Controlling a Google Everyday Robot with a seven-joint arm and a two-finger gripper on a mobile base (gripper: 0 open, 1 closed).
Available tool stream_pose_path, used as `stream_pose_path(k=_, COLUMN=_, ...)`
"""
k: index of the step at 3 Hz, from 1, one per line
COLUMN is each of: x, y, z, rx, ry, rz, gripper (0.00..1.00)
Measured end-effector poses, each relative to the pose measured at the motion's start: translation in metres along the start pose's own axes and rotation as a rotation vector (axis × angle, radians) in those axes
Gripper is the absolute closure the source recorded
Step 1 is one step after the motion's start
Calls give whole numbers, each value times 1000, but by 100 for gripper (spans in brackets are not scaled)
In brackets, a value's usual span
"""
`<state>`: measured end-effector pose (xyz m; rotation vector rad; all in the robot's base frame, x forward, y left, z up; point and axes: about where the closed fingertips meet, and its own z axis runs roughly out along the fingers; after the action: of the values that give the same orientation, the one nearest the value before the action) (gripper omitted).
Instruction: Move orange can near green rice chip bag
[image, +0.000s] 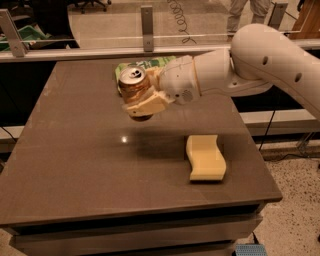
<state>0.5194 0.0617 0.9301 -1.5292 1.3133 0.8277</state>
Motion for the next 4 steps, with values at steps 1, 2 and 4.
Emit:
stream_pose_path(k=1, x=24, y=-40, z=-48, rx=104, ry=32, rz=10, gripper=100)
stream_pose_path(k=2, x=47, y=-76, z=-85, rx=193, ry=44, rz=17, gripper=100)
stream_pose_path(k=4, x=88, y=-141, z=-105, rx=282, ry=45, rz=48, gripper=100)
